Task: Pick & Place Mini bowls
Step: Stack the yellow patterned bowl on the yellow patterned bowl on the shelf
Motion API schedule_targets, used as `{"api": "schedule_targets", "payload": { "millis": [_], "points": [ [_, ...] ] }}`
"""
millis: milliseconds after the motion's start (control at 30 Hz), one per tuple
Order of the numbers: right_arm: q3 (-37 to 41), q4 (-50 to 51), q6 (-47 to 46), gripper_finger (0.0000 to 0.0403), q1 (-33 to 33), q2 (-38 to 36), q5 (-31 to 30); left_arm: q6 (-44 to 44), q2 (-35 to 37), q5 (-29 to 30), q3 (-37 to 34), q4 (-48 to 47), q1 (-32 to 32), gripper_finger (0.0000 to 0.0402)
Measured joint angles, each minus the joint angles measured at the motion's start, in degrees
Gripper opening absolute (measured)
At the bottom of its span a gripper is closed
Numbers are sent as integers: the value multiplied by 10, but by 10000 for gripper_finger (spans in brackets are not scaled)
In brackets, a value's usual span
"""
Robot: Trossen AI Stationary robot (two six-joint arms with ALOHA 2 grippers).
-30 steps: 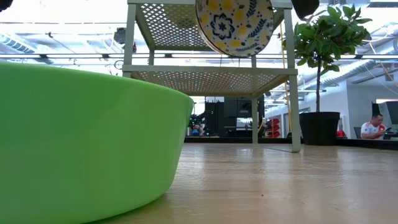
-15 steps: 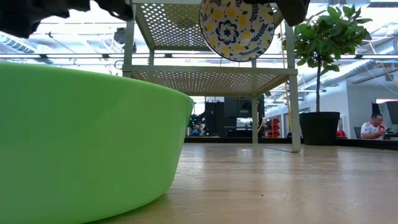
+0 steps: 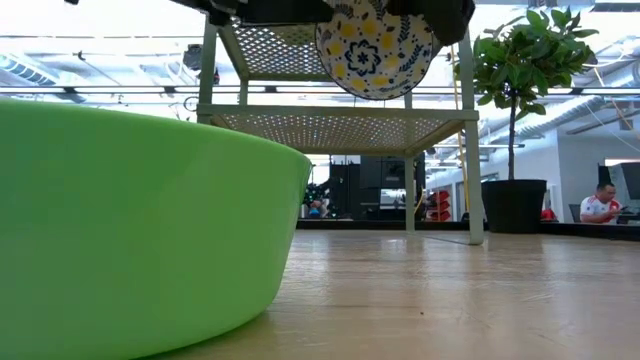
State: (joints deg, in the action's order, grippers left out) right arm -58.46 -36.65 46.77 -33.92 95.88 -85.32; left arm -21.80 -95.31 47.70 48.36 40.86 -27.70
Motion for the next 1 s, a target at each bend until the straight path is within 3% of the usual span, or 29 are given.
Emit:
{"api": "schedule_targets", "payload": {
  "millis": [300, 567, 1000],
  "points": [
    [0, -11, -29, 0, 6, 0, 0, -32, 5, 164, 9, -6, -46, 198],
    [0, -17, -58, 0, 10, 0, 17, 55, 1, 108, 9, -17, -25, 198],
    [0, -22, -82, 1, 13, 0, 56, 164, 0, 102, 9, -40, 19, 198]
  ]
}}
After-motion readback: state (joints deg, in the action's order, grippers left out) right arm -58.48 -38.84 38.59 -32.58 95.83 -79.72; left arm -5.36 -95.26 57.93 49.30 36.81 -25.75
